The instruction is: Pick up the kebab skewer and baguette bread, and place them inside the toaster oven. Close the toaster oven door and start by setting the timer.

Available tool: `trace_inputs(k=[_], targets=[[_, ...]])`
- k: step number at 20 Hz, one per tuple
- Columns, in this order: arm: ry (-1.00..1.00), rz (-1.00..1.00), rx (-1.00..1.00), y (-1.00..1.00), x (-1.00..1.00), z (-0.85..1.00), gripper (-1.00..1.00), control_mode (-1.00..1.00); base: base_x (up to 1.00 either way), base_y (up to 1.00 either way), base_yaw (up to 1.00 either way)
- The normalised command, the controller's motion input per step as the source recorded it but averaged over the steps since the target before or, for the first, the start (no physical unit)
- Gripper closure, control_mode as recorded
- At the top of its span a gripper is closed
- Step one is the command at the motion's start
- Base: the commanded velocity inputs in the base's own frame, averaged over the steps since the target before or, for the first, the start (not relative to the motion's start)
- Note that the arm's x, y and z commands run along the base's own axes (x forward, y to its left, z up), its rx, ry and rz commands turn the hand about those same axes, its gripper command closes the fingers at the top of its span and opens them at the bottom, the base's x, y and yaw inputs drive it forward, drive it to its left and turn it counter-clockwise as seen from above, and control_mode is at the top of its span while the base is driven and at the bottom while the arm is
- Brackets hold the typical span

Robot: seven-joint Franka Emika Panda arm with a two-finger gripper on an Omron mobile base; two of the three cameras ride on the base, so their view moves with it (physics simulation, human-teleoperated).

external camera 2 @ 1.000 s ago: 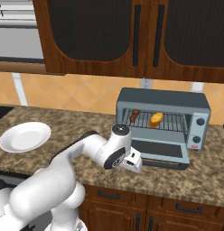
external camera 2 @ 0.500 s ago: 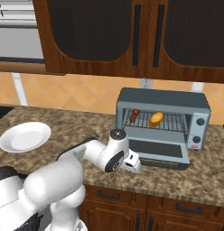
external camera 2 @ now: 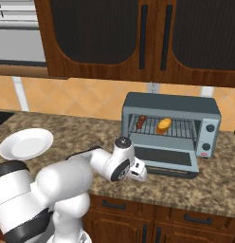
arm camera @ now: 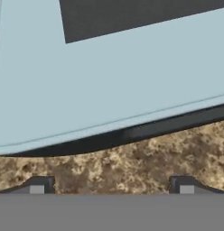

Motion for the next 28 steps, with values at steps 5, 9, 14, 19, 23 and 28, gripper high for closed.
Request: trace_inputs(k=[5, 9, 14, 19, 23, 28], targets=[[-0.03, 0.0, 0.0, 0.0, 0.2, 0.0, -1.0, -1.0, 0.0, 0.0, 0.0], [-0.04, 0.0, 0.0, 0.0, 0.21, 0.0, -1.0, -1.0, 0.0, 0.0, 0.0], [-0.09, 0.0, 0.0, 0.0, 0.09, 0.0, -1.0, -1.0, 0.0, 0.0, 0.0], [-0.18, 0.0, 0.0, 0.0, 0.28, 0.22, -1.0, -1.0, 0.0, 0.0, 0.0], [-0.23, 0.0, 0.0, 0.0, 0.52, 0.53, -1.0, -1.0, 0.0, 0.0, 0.0], [-0.13, 0.0, 0.0, 0.0, 0.65, 0.79, -1.0, -1.0, 0.0, 0.0, 0.0]])
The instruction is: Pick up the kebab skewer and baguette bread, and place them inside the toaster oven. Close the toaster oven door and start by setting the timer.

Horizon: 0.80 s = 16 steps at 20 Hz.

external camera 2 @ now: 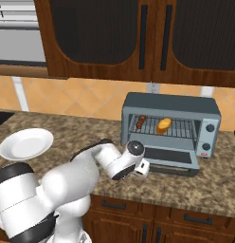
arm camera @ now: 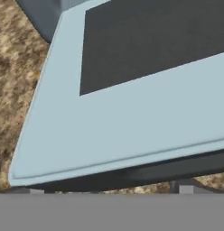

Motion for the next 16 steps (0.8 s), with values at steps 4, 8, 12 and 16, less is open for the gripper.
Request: trace_inputs(k=[4, 8, 12, 16], targets=[[-0.15, 0.0, 0.0, 0.03, 0.73, 0.9, -1.0, -1.0, 0.0, 0.0, 0.0], [-0.38, 0.0, -0.02, 0.44, 0.62, 0.58, -1.0, -1.0, 0.0, 0.0, 0.0], [-0.41, 0.0, -0.06, 0.58, 0.47, 0.22, -1.0, -1.0, 0.0, 0.0, 0.0], [-0.33, 0.0, -0.07, 0.51, 0.11, 0.0, -1.0, -1.0, 0.0, 0.0, 0.0]])
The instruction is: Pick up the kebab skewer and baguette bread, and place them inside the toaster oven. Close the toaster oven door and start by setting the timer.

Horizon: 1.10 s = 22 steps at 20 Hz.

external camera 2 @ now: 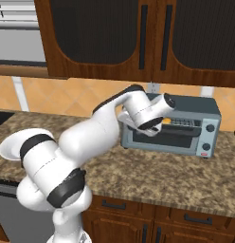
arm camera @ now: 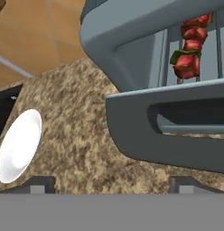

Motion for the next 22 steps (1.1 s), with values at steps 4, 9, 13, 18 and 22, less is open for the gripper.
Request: trace_inputs(k=[4, 9, 13, 18, 22], targets=[[-0.29, 0.0, -0.07, 0.41, 0.03, -0.07, -1.0, -1.0, 0.0, 0.0, 0.0], [-0.2, 0.0, -0.08, 0.33, 0.25, 0.0, -1.0, -1.0, 0.0, 0.0, 0.0], [-0.03, 0.0, -0.06, 0.03, 0.5, 0.0, -1.0, -1.0, 0.0, 0.0, 0.0], [0.0, 0.0, -0.07, 0.0, 0.38, 0.0, -1.0, -1.0, 0.0, 0.0, 0.0], [-0.03, 0.0, -0.06, 0.0, -0.01, 0.0, -1.0, -1.0, 0.0, 0.0, 0.0]])
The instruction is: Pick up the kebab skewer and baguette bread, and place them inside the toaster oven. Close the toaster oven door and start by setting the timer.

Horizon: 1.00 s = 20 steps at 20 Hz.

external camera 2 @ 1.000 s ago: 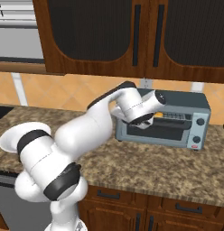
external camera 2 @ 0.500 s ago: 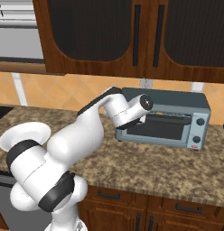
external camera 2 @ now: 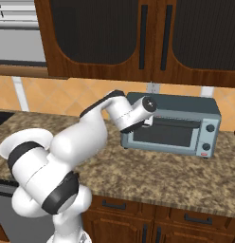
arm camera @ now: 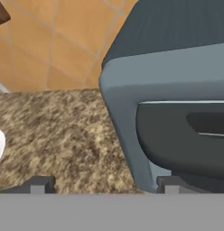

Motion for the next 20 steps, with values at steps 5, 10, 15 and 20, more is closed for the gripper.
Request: trace_inputs(k=[5, 10, 15, 20], targets=[[-0.03, 0.0, -0.06, 0.0, -0.14, 0.0, -1.0, -1.0, 0.0, 0.0, 0.0], [0.0, 0.0, -0.02, -0.01, -0.74, 0.0, -1.0, -1.0, 0.0, 0.0, 0.0], [0.0, 0.0, -0.01, -0.07, -0.96, 0.0, -1.0, -1.0, 0.0, 0.0, 0.0], [0.08, 0.0, 0.0, -0.56, -0.36, 0.04, -1.0, -1.0, 0.0, 0.0, 0.0]])
